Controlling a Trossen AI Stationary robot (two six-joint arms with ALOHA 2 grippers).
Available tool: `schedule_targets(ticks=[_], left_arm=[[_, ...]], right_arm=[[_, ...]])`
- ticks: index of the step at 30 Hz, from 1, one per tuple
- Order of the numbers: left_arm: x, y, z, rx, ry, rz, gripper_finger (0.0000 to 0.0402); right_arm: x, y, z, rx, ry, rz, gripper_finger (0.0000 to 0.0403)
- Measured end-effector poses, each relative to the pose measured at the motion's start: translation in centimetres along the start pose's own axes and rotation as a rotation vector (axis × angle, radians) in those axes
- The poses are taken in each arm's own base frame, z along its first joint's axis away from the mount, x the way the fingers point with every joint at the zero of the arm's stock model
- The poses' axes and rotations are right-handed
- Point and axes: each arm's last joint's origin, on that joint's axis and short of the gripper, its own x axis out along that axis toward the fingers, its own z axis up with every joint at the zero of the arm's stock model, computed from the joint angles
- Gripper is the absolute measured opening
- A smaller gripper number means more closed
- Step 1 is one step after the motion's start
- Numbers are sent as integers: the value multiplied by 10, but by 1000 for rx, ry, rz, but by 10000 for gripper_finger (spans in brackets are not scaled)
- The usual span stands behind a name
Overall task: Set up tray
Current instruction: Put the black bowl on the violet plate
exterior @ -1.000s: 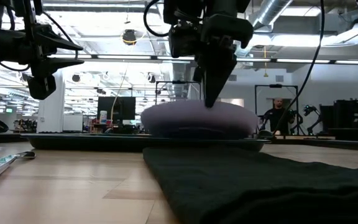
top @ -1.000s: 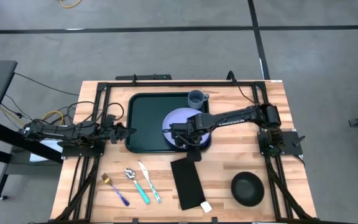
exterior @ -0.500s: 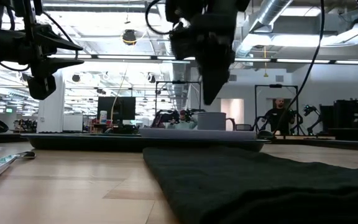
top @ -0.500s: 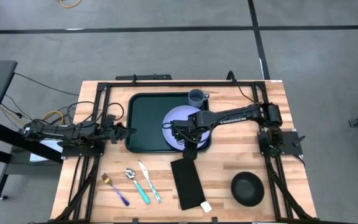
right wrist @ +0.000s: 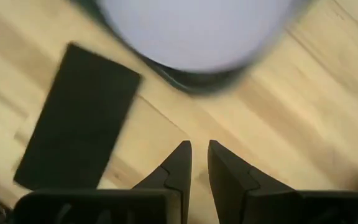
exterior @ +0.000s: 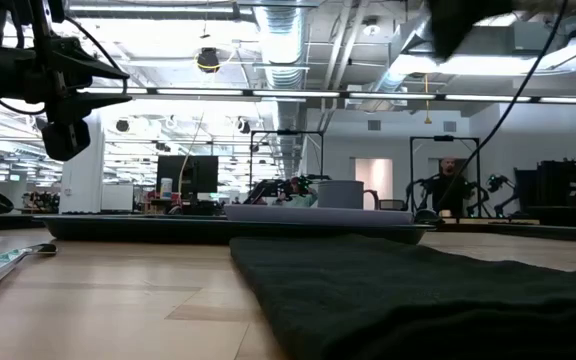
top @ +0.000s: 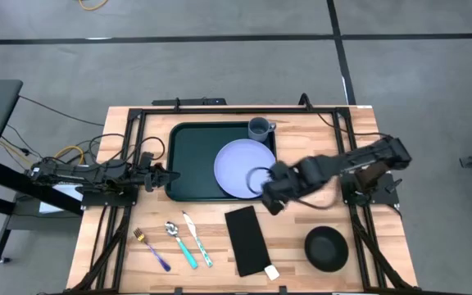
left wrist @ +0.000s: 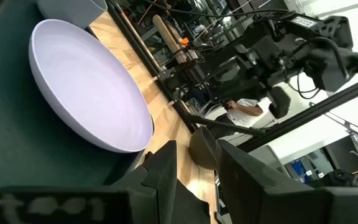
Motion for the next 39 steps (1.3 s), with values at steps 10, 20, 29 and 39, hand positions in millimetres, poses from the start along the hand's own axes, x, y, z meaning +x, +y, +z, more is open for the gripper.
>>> schedule_targets(ticks=[10, 20, 29, 39], left_arm=[[0, 0, 0, 32, 1, -1, 100], [0, 0, 0, 40, 2, -1, 100], [0, 0, -1, 41, 32, -17, 100], [0, 0, -3, 46, 61, -23, 100]], right_arm=[[-23, -14, -99, 555, 42, -93, 47], [-6, 4, -139, 619, 230, -131, 47], [4, 34, -131, 409, 299, 106, 47], [28, 45, -136, 329, 336, 0, 123]])
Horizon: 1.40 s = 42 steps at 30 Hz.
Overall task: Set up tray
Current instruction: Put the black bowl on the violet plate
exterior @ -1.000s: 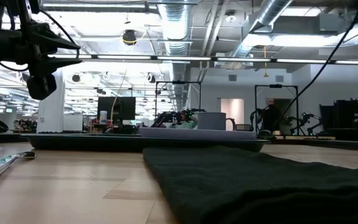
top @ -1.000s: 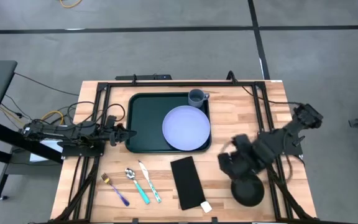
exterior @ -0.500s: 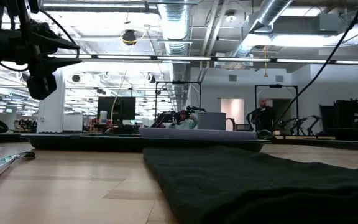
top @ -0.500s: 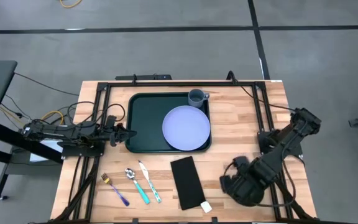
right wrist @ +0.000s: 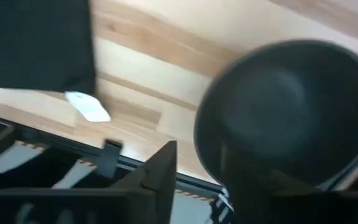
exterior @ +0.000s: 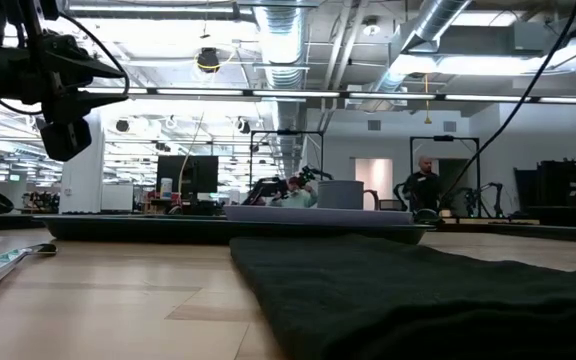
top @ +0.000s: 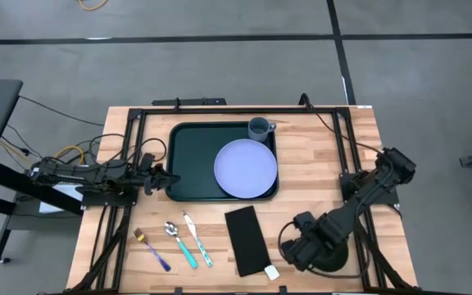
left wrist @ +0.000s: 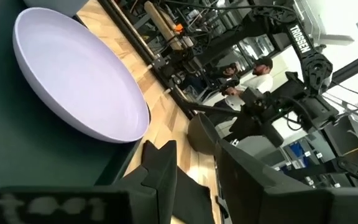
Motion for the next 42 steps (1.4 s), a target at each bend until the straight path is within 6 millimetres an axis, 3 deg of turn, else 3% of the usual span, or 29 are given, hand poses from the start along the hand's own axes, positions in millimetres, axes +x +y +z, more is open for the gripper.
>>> schedule_targets(ticks=[7, 14, 31, 35, 39, 42], left_arm=[[0, 0, -1, 13, 25, -5, 100], [0, 0, -2, 20, 40, -13, 100], [0, 0, -2, 20, 42, -13, 100], [0, 0, -2, 19, 42, -12, 100], [0, 0, -2, 19, 42, -13, 100], [0, 0, -2, 18, 41, -12, 100]], right_arm=[[27, 13, -3, 11, 86, -87, 196], [48, 27, -3, 8, 119, -85, 200], [95, 32, 1, -22, 95, -280, 143], [96, 33, 3, -39, 99, -279, 96], [95, 34, 7, -74, 110, -270, 22], [87, 40, 16, -125, 115, -258, 10]])
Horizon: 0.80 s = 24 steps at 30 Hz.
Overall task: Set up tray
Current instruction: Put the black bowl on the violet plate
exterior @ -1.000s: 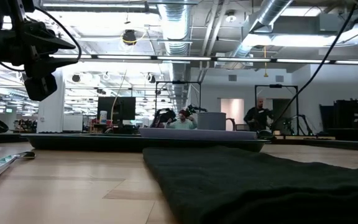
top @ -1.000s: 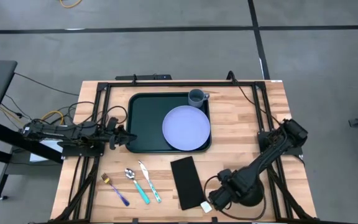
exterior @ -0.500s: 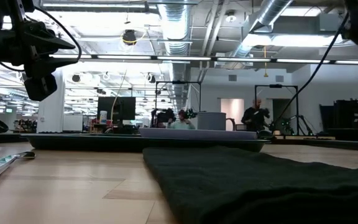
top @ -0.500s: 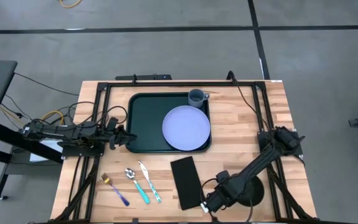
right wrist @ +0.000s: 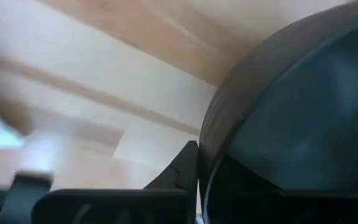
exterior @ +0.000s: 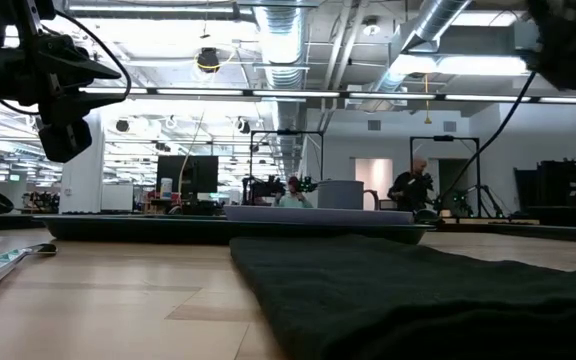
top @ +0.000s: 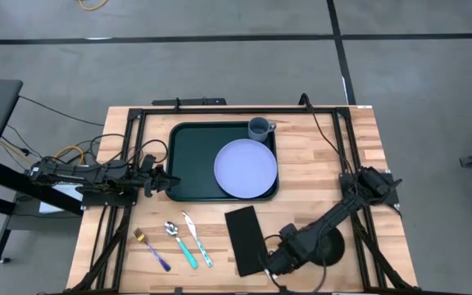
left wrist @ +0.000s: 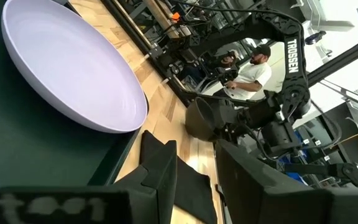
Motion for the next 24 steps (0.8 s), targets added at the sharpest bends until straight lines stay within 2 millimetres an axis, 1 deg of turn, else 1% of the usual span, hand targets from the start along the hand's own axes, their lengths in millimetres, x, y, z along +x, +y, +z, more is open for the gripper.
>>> schedule_targets(ticks=[3, 7, 11, 15, 17, 20, 24], left_arm=[[0, 0, 0, 0, 0, 0, 100], [0, 0, 0, -5, 0, 0, 100], [0, 0, 0, -6, -1, 1, 100], [0, 0, 0, -8, -8, 6, 100], [0, 0, 0, -17, -14, 10, 100], [0, 0, 1, -32, -20, 13, 100], [0, 1, 1, -36, -25, 16, 100]], right_arm=[[-17, 0, 15, -68, -27, -3, 5], [-52, -3, 43, -189, -128, -24, 4], [-89, -7, 73, -440, -238, -22, 3], [-120, -14, 113, -694, -304, 0, 2], [-130, -19, 134, -813, -324, 10, 1], [-138, -27, 164, -988, -359, 27, 1], [-143, -40, 194, -1161, -370, 20, 1]])
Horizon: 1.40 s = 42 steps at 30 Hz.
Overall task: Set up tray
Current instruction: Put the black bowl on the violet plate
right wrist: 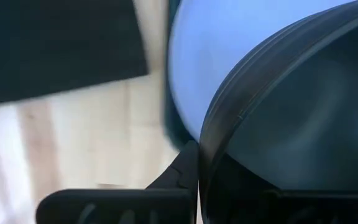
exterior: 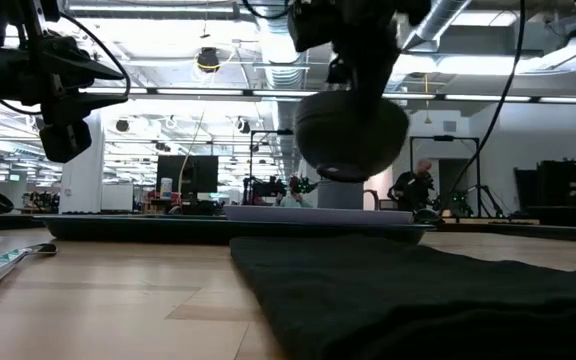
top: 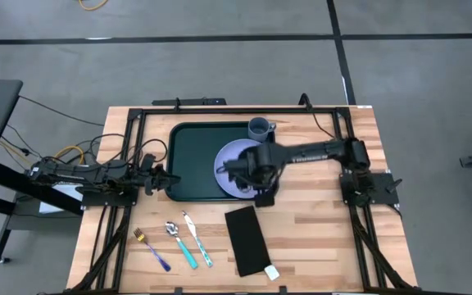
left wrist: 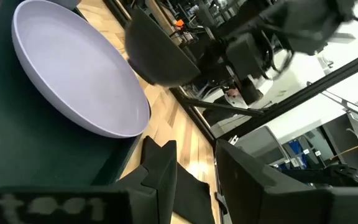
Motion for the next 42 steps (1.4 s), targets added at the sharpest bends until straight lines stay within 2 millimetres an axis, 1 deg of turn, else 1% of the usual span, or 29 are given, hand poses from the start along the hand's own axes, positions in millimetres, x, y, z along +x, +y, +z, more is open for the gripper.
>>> schedule_targets(ticks=[4, 8, 10, 14, 18, 21, 24, 28, 32, 37, 42], left_arm=[[0, 0, 0, -11, -6, 1, 100], [0, 0, 0, -17, -9, 2, 100], [0, 0, 1, -31, -19, 8, 100], [0, 0, 2, -36, -44, 19, 100], [0, 0, 2, -52, -58, 25, 100], [0, 0, 2, -57, -61, 26, 100], [0, 0, 2, -57, -61, 26, 100], [0, 0, 2, -57, -64, 28, 100], [0, 0, 2, -58, -65, 28, 100], [0, 0, 2, -58, -66, 29, 100], [0, 0, 2, -58, -67, 29, 100]], right_arm=[[0, -23, -3, -103, -1, -1, 1], [1, -33, -2, -203, -14, -2, 1], [7, -34, 1, -247, -4, 1, 1], [25, -35, 8, -293, 44, 12, 0], [40, -37, 16, -279, 49, -2, 0], [46, -39, 19, -256, 54, -18, 0], [48, -41, 19, -245, 54, -17, 0], [48, -42, 24, -244, 5, -32, 1], [48, -41, 22, -244, 19, -27, 6], [54, -41, 20, -237, 39, -18, 2], [61, -40, 19, -214, 47, -16, 8]])
